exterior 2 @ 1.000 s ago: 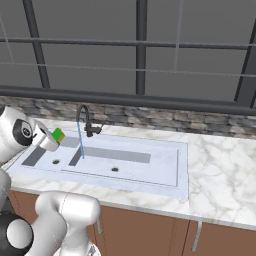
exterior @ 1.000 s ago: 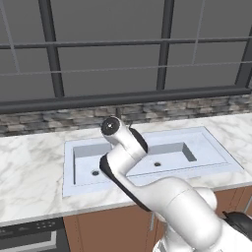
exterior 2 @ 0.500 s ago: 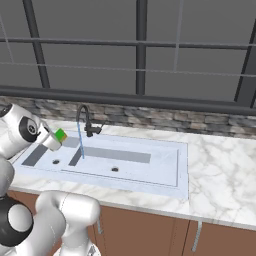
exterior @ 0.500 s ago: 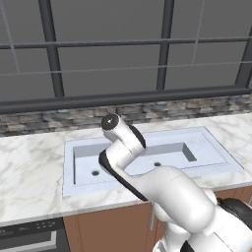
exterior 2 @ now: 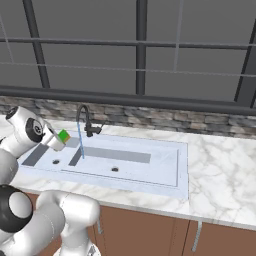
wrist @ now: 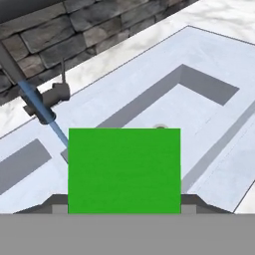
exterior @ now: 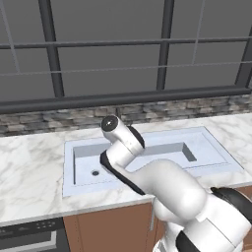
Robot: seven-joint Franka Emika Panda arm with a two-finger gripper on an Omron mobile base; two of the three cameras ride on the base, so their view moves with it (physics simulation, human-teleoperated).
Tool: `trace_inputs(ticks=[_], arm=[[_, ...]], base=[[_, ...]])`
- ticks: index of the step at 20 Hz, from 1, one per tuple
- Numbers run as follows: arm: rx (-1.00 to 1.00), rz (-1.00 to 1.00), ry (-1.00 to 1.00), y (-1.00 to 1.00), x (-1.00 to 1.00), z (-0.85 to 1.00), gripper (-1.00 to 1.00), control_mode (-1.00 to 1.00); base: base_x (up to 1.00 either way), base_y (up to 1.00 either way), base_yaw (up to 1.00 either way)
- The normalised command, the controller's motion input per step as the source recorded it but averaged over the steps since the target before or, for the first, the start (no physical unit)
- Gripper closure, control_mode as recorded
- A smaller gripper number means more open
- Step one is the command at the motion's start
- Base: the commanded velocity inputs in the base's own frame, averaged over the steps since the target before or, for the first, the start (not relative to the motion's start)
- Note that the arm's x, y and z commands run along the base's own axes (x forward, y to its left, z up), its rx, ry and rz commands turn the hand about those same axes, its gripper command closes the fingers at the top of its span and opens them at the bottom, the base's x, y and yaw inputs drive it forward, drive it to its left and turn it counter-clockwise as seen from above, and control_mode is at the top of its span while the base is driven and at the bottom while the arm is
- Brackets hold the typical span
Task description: Soak the sponge with water for a few seconds and then drop it inside the sink.
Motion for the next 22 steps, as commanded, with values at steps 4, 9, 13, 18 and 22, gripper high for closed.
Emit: trace_inputs(ticks=[4, 9, 13, 18, 22], arm=[[0.0, -0.02, 0.0, 0.0, 0.24, -0.13, 1.0, -1.0], [0.0, -0.02, 0.0, 0.0, 0.19, -0.19, 1.0, -1.0], [0.0, -0.02, 0.0, 0.0, 0.14, -0.12, 1.0, -1.0], [0.0, -0.02, 0.0, 0.0, 0.19, -0.15, 1.0, -1.0], [0.0, -0.02, 0.0, 0.0, 0.12, -0.13, 1.0, -1.0]], base=[[0.0, 0.0, 0.0], [0.0, 0.0, 0.0], [0.0, 0.0, 0.0], [0.0, 0.0, 0.0], [0.0, 0.0, 0.0]])
